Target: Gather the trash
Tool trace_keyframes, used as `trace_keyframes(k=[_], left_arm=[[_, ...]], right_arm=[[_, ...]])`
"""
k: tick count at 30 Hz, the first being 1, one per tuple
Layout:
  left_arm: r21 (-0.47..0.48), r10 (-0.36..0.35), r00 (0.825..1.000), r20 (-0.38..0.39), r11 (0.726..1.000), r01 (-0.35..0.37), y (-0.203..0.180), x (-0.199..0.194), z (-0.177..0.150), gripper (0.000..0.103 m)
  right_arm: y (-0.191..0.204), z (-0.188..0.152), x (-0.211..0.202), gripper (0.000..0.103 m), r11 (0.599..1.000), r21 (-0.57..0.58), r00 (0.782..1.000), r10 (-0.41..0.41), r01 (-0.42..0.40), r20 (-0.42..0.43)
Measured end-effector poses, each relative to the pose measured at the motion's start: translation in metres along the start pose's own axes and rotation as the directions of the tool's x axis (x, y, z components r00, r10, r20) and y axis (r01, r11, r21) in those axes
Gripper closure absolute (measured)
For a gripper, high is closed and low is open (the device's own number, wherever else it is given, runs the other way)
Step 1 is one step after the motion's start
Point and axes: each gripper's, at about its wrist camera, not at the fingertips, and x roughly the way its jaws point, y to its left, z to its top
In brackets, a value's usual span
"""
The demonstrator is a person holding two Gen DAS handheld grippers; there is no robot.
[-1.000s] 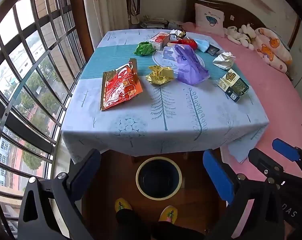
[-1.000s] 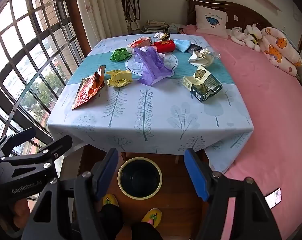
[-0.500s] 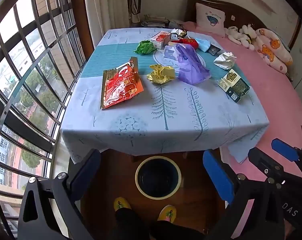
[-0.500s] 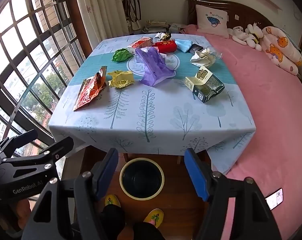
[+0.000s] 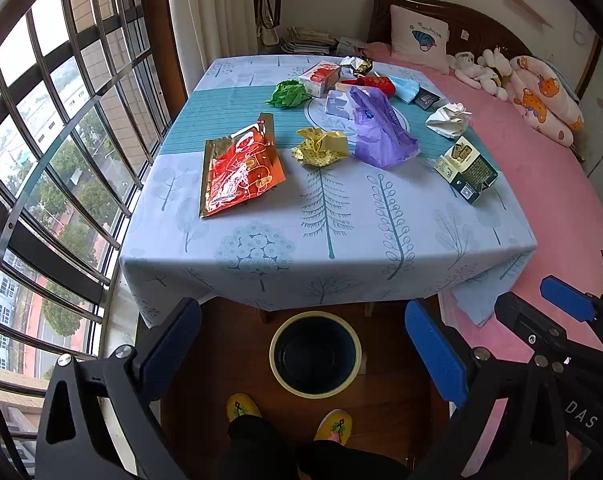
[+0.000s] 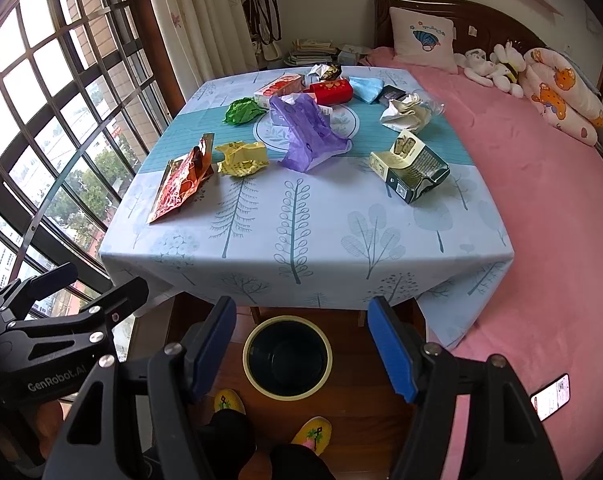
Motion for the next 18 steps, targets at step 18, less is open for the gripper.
trace_keyframes(k=[18], left_arm=[[-0.014, 0.016, 1.000, 0.000, 1.000, -0.016, -0.001, 0.002, 0.000, 0.002]], right_arm=[[0.010, 0.002, 0.006, 0.034, 1.000, 0.006, 1.000, 0.017, -0.017, -0.006]])
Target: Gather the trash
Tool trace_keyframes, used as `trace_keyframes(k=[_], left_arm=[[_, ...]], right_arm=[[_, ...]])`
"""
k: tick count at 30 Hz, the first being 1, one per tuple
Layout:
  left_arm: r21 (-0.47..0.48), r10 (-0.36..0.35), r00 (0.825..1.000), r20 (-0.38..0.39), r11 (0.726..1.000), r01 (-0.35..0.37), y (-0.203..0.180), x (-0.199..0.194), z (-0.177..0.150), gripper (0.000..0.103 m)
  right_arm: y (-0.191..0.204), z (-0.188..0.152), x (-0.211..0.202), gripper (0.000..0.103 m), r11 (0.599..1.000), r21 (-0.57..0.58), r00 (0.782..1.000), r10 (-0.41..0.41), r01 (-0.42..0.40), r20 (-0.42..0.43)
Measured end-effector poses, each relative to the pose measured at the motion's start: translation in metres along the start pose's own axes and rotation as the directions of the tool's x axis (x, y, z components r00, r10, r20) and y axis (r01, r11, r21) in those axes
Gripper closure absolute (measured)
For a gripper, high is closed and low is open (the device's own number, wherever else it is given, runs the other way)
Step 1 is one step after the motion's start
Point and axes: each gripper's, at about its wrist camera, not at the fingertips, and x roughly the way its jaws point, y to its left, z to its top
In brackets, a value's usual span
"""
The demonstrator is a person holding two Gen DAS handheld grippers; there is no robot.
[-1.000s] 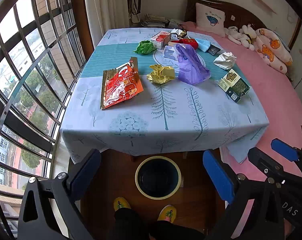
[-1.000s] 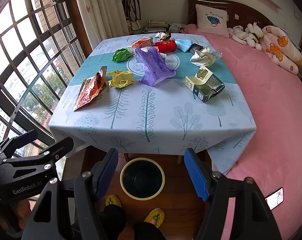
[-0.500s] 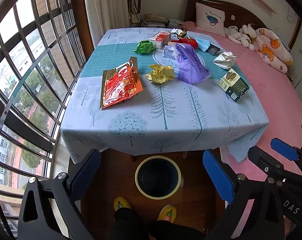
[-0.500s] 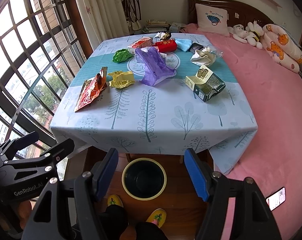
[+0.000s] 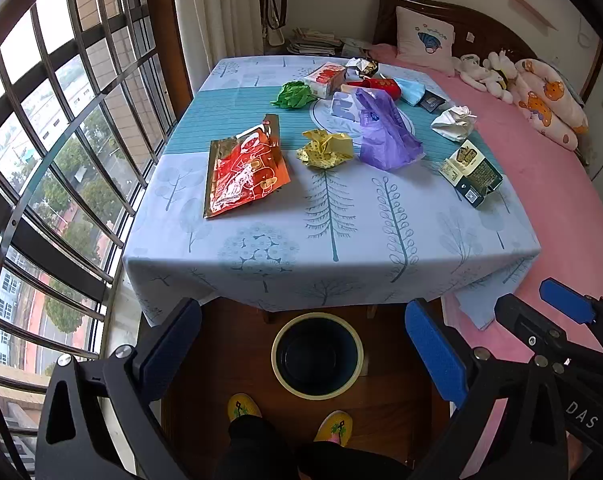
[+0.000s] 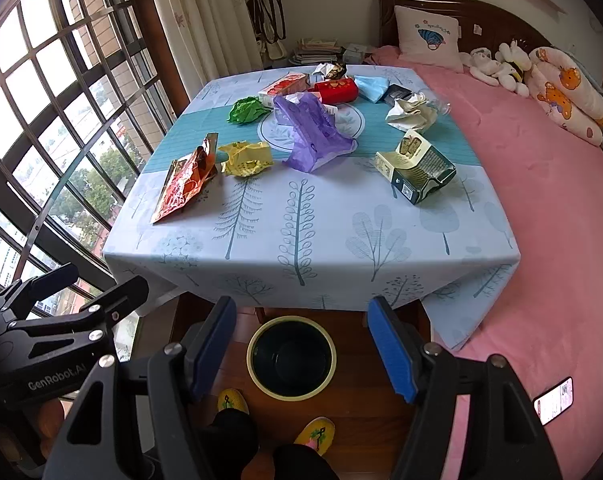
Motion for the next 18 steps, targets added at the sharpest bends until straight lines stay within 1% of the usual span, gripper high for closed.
trace_keyframes(k=[18], left_arm=[[0.004, -0.003, 1.000, 0.000, 1.000, 0.003, 0.0005, 0.0002, 0.0027, 0.002]], right_arm=[[-0.0020, 0.0021, -0.0003, 0.034, 1.000, 0.005, 1.000, 0.015, -0.015, 0.002]])
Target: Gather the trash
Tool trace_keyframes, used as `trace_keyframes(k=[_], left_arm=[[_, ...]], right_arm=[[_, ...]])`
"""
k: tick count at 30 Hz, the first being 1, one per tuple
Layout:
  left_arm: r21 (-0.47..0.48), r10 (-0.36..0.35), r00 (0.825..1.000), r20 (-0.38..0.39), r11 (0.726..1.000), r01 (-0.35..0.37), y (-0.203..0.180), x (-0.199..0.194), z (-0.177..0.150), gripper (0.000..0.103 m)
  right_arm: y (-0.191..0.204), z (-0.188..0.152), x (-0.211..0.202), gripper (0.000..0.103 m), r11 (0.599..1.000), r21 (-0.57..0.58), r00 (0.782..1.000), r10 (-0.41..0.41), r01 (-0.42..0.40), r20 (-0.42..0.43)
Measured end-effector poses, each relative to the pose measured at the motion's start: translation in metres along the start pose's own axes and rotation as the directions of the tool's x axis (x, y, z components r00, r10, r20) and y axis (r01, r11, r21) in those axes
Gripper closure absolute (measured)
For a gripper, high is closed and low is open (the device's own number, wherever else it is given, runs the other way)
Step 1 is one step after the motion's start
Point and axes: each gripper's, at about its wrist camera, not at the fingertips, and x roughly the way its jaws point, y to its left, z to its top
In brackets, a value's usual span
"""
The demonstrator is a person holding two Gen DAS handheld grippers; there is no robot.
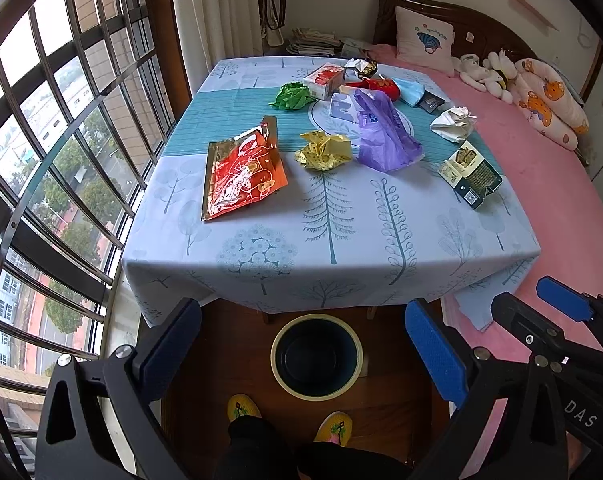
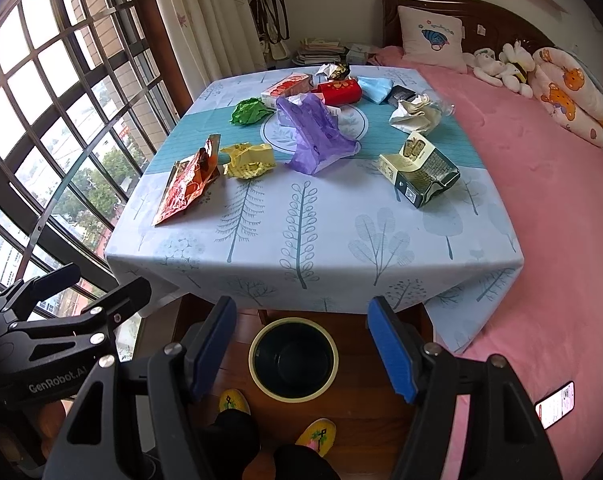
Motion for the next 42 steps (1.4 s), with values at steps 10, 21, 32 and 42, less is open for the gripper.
trace_keyframes(k=[10, 21, 32, 42], left_arm=[[-0.002, 0.003, 1.000, -0.002, 1.000, -0.004, -0.002, -0.001, 0.003, 0.002], [-0.001, 0.034, 0.999, 0.015, 0.999, -0.034, -0.005, -0.010, 0.014, 0.005], [-0.020, 0.060, 0.996, 0.059, 0.998, -0.059, 0.007, -0.027, 0.035, 0.005], [-0.017, 0.065, 0.995, 0.079, 0.998, -0.064, 0.021, -0.017, 0.060, 0.005]], right_arm=[[0.001, 0.003, 0.000, 0.034, 1.000, -0.001, 1.000, 0.006, -0.006, 0.001], [-0.004, 0.015, -0.006, 0.034, 0.999, 0.001, 0.999, 0.040, -0.040, 0.036], [-0.001, 0.034, -0.013, 0.034, 0.998, -0.015, 0.994, 0.057, -0.055, 0.094], [0.007, 0.058, -0.006, 0.034, 0.999, -0.020, 0.990, 0.029, -0.027, 0.138]])
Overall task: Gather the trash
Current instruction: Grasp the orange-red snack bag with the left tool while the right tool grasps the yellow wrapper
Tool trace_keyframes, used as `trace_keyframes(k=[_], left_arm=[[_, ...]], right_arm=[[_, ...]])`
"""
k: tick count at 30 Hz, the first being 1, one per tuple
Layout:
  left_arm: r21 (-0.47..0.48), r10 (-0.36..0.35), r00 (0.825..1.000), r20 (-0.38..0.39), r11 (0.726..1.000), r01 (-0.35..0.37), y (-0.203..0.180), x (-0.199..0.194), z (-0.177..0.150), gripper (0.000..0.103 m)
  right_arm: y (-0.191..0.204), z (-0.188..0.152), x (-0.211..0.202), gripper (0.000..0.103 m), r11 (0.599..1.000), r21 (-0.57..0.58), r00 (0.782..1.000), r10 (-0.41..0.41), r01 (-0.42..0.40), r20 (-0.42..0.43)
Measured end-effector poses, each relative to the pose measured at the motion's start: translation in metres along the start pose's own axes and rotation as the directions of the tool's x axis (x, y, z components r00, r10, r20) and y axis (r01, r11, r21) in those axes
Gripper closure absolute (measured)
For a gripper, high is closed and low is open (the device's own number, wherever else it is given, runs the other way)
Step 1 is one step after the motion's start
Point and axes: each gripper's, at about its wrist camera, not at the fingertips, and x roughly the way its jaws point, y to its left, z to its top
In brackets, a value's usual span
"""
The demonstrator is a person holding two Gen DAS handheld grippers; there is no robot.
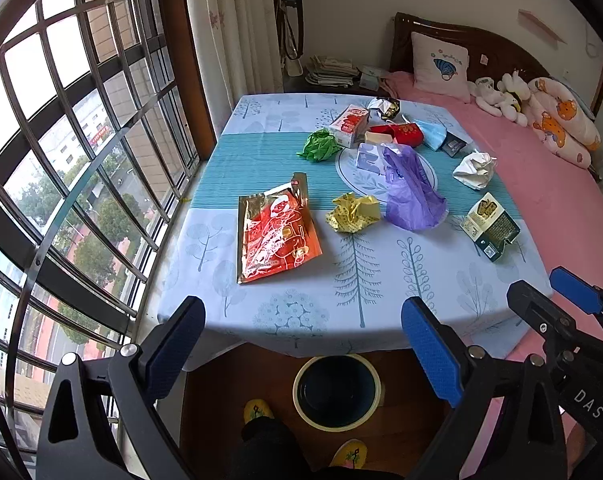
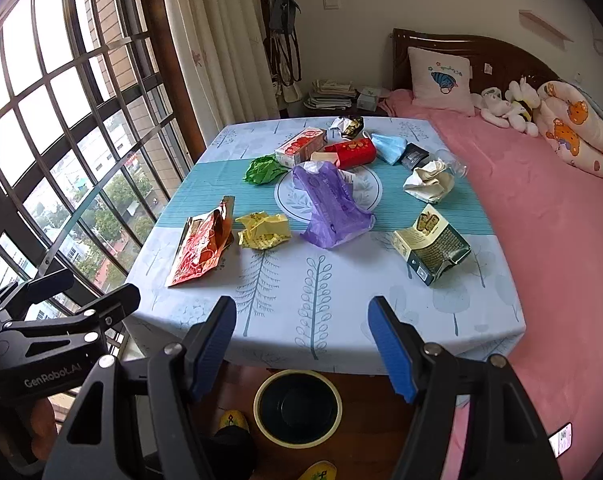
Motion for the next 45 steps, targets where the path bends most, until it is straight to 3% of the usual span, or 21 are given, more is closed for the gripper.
trace_keyframes(k=[9, 18, 21, 26, 32, 35, 41, 45], left_arm=[[0.019, -0.039, 0.998, -0.050, 0.999, 0.040, 0.037, 0.051, 0.054, 0.005], [0.072, -0.092, 0.979, -0.182, 0.992, 0.106, 0.065, 0.126, 0.091, 0.005], [0.054, -0.124, 0.960, -0.252, 0.988, 0.142, 0.074, 0.156, 0.096, 0.005], [-0.027, -0.210, 0.909, -0.359, 0.976, 0.215, 0.088, 0.200, 0.103, 0.005], [-0.095, -0.249, 0.859, -0.447, 0.968, 0.231, 0.095, 0.246, 0.111, 0.005], [-0.084, -0.232, 0.836, -0.498, 0.972, 0.220, 0.082, 0.264, 0.112, 0.005], [-0.004, -0.168, 0.809, -0.563, 0.980, 0.200, 0.050, 0.291, 0.116, 0.005], [0.022, -0.131, 0.782, -0.609, 0.983, 0.182, 0.035, 0.310, 0.112, 0.005]], right_arm=[[0.022, 0.030, 0.043, 0.034, 0.996, 0.057, 0.997, -0.063, 0.065, -0.040], [0.042, 0.045, 0.103, 0.034, 0.982, 0.152, 0.986, -0.088, 0.110, -0.144], [0.043, 0.046, 0.121, 0.034, 0.971, 0.203, 0.981, -0.089, 0.124, -0.175], [0.042, 0.050, 0.145, 0.034, 0.947, 0.292, 0.977, -0.073, 0.131, -0.201], [0.046, 0.053, 0.163, 0.034, 0.927, 0.349, 0.975, -0.064, 0.138, -0.215], [0.044, 0.052, 0.168, 0.034, 0.916, 0.371, 0.973, -0.069, 0.149, -0.222], [0.036, 0.041, 0.171, 0.034, 0.892, 0.416, 0.966, -0.080, 0.180, -0.247], [0.031, 0.036, 0.172, 0.034, 0.881, 0.433, 0.963, -0.084, 0.192, -0.255]])
